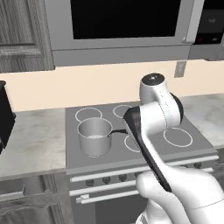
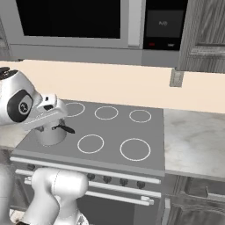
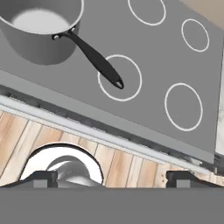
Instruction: Turn off the front left burner of the stove.
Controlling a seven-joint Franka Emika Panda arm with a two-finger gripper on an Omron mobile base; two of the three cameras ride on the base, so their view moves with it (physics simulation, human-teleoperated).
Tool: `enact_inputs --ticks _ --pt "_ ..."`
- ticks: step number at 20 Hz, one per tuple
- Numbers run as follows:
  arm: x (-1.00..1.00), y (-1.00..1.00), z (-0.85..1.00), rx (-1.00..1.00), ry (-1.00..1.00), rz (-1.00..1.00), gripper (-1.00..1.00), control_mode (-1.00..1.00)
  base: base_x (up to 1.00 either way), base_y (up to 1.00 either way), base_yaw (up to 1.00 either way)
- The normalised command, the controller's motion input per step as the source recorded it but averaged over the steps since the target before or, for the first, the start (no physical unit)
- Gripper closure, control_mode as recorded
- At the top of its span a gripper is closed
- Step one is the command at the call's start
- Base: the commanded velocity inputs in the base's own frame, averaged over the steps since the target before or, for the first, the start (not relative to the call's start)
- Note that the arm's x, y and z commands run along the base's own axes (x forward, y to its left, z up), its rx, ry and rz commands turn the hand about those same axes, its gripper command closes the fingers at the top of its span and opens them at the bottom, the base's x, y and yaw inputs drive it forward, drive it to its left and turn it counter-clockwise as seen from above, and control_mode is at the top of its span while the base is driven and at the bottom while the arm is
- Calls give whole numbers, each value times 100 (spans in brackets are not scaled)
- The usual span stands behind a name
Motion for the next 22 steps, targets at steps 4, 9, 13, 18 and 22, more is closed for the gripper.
enact_inputs --ticks 4,9,13,18,22 --pt "-46 42 -20 -19 -1 19 -100 -100 0 0 0" --pt "-47 46 -29 -12 -4 17 -100 -100 0 0 0" --pt "-42 26 -43 -4 -6 12 -100 -100 0 0 0" --pt "-17 30 -45 -3 -1 6 -100 -100 0 0 0" --pt "-6 26 -34 -9 0 5 -100 -100 0 0 0"
